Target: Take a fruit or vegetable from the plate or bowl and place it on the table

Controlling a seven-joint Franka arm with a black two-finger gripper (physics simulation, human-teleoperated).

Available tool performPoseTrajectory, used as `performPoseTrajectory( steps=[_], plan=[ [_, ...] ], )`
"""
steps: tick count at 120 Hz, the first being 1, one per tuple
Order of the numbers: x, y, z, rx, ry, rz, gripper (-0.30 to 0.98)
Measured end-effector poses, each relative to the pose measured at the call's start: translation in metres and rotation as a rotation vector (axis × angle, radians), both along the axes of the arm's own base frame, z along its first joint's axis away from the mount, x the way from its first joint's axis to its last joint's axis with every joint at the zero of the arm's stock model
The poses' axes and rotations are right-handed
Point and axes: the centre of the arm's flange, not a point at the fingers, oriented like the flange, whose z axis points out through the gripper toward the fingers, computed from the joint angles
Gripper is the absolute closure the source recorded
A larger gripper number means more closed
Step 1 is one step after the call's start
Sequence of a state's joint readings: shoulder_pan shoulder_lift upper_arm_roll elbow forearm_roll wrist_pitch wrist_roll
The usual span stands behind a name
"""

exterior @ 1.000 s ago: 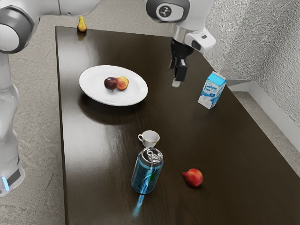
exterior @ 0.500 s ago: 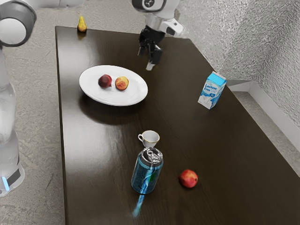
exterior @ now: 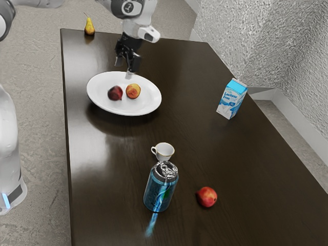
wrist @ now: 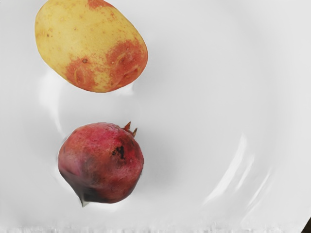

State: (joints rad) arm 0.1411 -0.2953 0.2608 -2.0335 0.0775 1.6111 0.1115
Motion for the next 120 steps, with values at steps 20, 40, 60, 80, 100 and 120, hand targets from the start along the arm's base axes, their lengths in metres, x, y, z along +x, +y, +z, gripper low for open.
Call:
performPoseTrajectory(
  steps=[20, 40, 60, 80, 100, 120],
  plan=[
    [-0.014, 0.004, -0.009, 0.013, -0.017, 0.007, 0.00],
    [-0.004, 0.012, -0.022, 0.061, -0.020, -0.011, 0.00],
    [-0.003, 0.010, -0.042, 0.062, -0.015, -0.021, 0.00],
    [-0.004, 0.006, -0.064, 0.044, -0.014, -0.016, 0.00],
    [-0.005, 0.003, -0.079, 0.025, -0.020, -0.005, 0.00],
    [-0.006, 0.000, -0.090, 0.009, -0.022, 0.006, 0.00]
  ],
)
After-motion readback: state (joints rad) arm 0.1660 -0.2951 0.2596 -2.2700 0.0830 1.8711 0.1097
